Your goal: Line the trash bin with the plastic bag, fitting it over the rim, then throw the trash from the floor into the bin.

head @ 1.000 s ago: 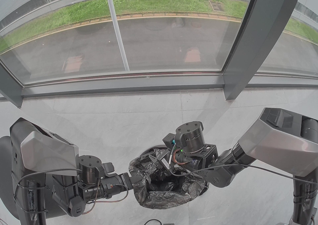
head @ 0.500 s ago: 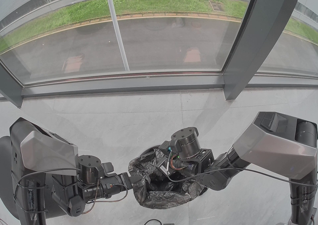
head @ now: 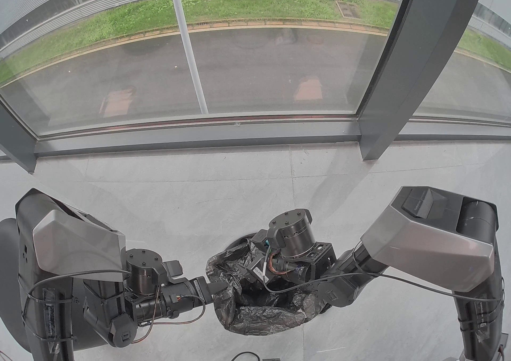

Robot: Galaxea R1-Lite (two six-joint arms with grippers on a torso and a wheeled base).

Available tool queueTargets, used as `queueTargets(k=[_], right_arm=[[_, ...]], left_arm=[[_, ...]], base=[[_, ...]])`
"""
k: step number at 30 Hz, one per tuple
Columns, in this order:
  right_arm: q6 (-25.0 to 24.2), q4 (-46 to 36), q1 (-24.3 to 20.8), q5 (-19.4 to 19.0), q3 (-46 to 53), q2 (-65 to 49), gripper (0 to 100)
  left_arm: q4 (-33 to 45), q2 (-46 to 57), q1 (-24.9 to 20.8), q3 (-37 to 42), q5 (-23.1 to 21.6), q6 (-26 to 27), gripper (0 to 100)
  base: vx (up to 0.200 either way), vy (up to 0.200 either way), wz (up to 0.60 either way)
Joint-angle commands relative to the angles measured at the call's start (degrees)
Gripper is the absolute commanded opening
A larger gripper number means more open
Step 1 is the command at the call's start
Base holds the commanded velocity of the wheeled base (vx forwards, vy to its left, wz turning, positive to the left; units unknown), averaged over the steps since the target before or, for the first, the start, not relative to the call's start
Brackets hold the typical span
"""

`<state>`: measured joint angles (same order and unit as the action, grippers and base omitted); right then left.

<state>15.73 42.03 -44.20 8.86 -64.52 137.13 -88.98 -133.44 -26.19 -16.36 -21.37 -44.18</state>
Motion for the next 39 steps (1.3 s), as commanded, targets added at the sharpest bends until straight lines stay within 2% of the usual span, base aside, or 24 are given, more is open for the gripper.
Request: queueTargets(k=[1, 39], right_arm=[[0.0, 0.1, 0.0, 0.2, -2.2, 2.6, 100], [0.1, 0.7, 2.1, 0.2, -5.3, 7.4, 100]], left_arm=[[-0.2, 0.0, 0.0, 0.0, 0.0, 0.0, 0], [-0.2, -0.1, 0.0, 0.4, 0.1, 0.0, 0]], base=[[0.000, 0.000, 0.00], [0.000, 0.000, 0.00]])
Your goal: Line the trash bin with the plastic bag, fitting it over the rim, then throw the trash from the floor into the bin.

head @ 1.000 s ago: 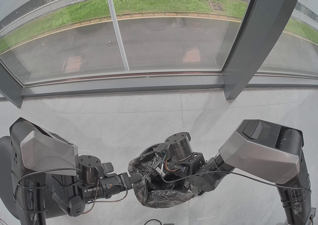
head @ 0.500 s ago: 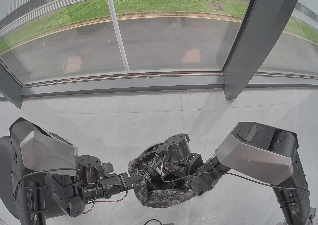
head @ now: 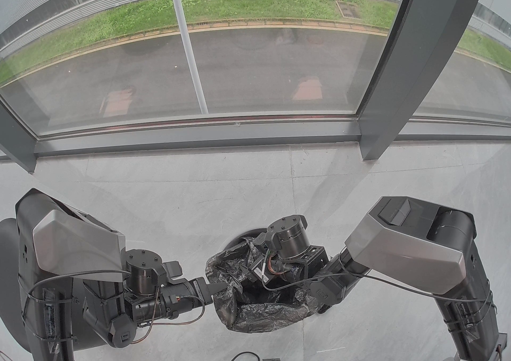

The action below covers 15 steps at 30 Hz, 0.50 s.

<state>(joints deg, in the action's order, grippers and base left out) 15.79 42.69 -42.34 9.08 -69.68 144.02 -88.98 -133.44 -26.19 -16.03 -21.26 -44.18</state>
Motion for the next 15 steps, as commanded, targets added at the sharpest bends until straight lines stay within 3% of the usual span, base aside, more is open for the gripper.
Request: queueTargets(k=[1, 11, 12, 15], right_arm=[[0.0, 0.0, 0.2, 0.0, -0.3, 0.5, 100], [0.1, 0.0, 0.3, -0.1, -1.2, 1.1, 100], [0.0, 0.0, 0.3, -0.1, -1.2, 1.1, 0], [-0.1, 0.0, 0.3, -0.3, -1.2, 1.1, 0]], left_arm=[[-0.2, -0.1, 0.0, 0.0, 0.0, 0.0, 0], [-0.2, -0.2, 0.0, 0.1, 0.0, 0.0, 0], [-0.2, -0.1, 0.0, 0.1, 0.0, 0.0, 0], [-0.2, -0.1, 0.0, 0.2, 0.0, 0.0, 0]], base=[[0.000, 0.000, 0.00], [0.000, 0.000, 0.00], [0.000, 0.000, 0.00], [0.000, 0.000, 0.00]])
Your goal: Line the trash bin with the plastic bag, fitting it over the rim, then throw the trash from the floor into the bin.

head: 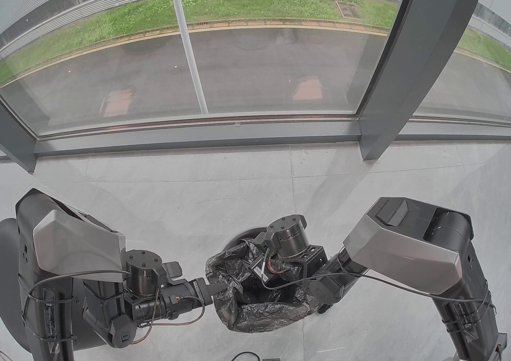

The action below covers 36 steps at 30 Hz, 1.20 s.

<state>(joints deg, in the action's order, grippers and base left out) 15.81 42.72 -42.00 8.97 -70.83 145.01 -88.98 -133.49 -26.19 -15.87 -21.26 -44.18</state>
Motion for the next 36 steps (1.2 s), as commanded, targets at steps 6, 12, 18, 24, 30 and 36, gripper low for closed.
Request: queueTargets(k=[6, 12, 18, 24, 30, 36], right_arm=[[-0.3, 0.0, 0.0, -0.3, -0.3, 0.1, 0], [-0.3, 0.0, -0.1, -0.1, -0.3, -0.4, 0], [-0.3, 0.9, -0.5, 0.2, 0.6, -1.7, 0], [-0.3, 3.6, -1.9, 0.3, 7.0, -6.8, 0], [-0.3, 4.9, -3.3, 5.3, 12.0, -11.1, 0], [-0.2, 8.2, -3.8, 9.7, 15.1, -12.9, 0]], left_arm=[[-0.2, 0.0, 0.0, 0.1, 0.0, 0.0, 0], [-0.2, -0.1, 0.0, 0.1, 0.0, 0.0, 0], [-0.2, -0.1, 0.0, 0.1, 0.0, 0.0, 0], [-0.2, -0.1, 0.0, 0.1, 0.0, 0.0, 0], [-0.2, 0.0, 0.0, 0.1, 0.0, 0.0, 0], [-0.2, 0.1, 0.0, 0.1, 0.0, 0.0, 0]], base=[[0.000, 0.000, 0.00], [0.000, 0.000, 0.00], [0.000, 0.000, 0.00], [0.000, 0.000, 0.00], [0.000, 0.000, 0.00], [0.000, 0.000, 0.00]])
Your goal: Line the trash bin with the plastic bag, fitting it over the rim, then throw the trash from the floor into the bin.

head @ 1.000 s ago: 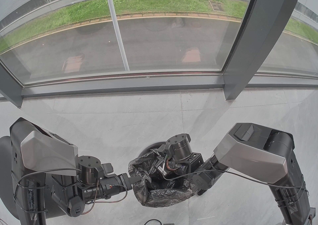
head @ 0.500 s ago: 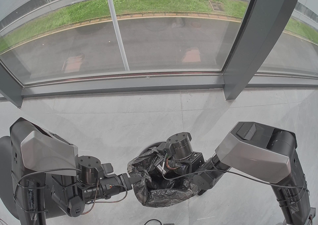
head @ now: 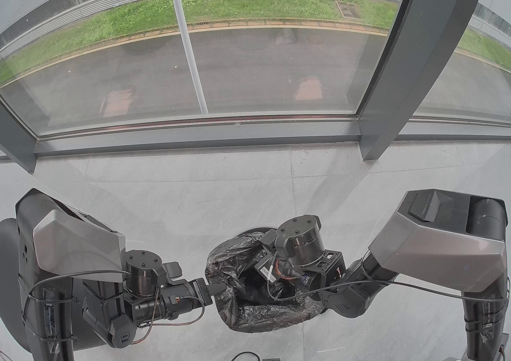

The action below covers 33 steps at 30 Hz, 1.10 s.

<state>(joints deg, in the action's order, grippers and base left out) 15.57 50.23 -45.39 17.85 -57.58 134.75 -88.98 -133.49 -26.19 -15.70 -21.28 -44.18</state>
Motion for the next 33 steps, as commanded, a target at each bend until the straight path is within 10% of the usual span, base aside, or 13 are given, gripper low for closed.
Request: queueTargets(k=[1, 33], right_arm=[[0.1, 0.8, -0.5, 1.2, 2.2, -2.9, 0], [0.9, 1.0, 2.0, 5.9, 0.3, -1.9, 0]], left_arm=[[-0.2, 0.1, 0.0, 0.0, 0.0, 0.0, 0], [-0.2, 0.1, 0.1, -0.6, 0.1, 0.0, 0]], base=[[0.000, 0.000, 0.00], [0.000, 0.000, 0.00]])
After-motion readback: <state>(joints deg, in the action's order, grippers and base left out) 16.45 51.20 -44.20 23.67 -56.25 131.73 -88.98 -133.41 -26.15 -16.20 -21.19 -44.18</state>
